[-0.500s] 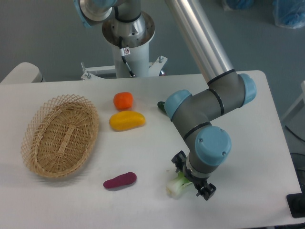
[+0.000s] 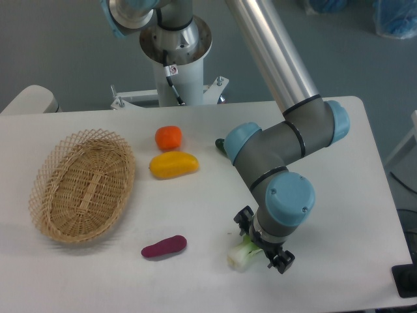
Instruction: Pick up the cucumber from the table
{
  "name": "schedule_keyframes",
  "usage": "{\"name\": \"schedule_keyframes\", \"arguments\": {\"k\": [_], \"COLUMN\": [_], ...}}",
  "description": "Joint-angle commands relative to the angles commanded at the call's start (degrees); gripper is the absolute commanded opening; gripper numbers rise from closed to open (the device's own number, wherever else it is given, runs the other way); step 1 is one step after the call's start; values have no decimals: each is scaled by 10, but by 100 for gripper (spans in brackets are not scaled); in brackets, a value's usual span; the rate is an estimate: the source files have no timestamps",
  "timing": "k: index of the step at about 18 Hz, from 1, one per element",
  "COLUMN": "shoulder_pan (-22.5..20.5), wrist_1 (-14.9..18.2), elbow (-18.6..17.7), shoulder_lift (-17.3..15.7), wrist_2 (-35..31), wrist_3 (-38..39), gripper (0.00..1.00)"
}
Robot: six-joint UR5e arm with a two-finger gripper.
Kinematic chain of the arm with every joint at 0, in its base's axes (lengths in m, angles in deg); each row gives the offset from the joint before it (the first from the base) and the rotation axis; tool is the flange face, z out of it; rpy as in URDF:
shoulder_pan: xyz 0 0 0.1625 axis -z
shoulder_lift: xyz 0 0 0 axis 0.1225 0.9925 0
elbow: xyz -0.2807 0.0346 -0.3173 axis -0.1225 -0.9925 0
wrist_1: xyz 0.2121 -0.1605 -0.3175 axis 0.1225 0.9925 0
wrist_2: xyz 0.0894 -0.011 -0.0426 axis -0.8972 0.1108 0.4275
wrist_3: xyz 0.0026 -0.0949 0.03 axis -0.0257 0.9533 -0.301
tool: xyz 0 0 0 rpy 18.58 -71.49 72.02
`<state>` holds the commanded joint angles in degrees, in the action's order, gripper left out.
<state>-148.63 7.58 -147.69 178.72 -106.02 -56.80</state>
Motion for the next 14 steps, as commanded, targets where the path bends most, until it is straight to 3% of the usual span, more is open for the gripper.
{"name": "schedule_keyframes", "arguments": {"k": [4,7,11,14], "shoulder_pan": [-3,-25,-51,-60], "wrist_1": [-67,-63,-69,-70], "elbow": [-55,-88,-170,-210], "shoulder_lift": [-22,-51,-107,-137], "wrist_2": [4,11,37,34], "wrist_3": [18,1,-123,-187], "gripper": [100,100,100,100]}}
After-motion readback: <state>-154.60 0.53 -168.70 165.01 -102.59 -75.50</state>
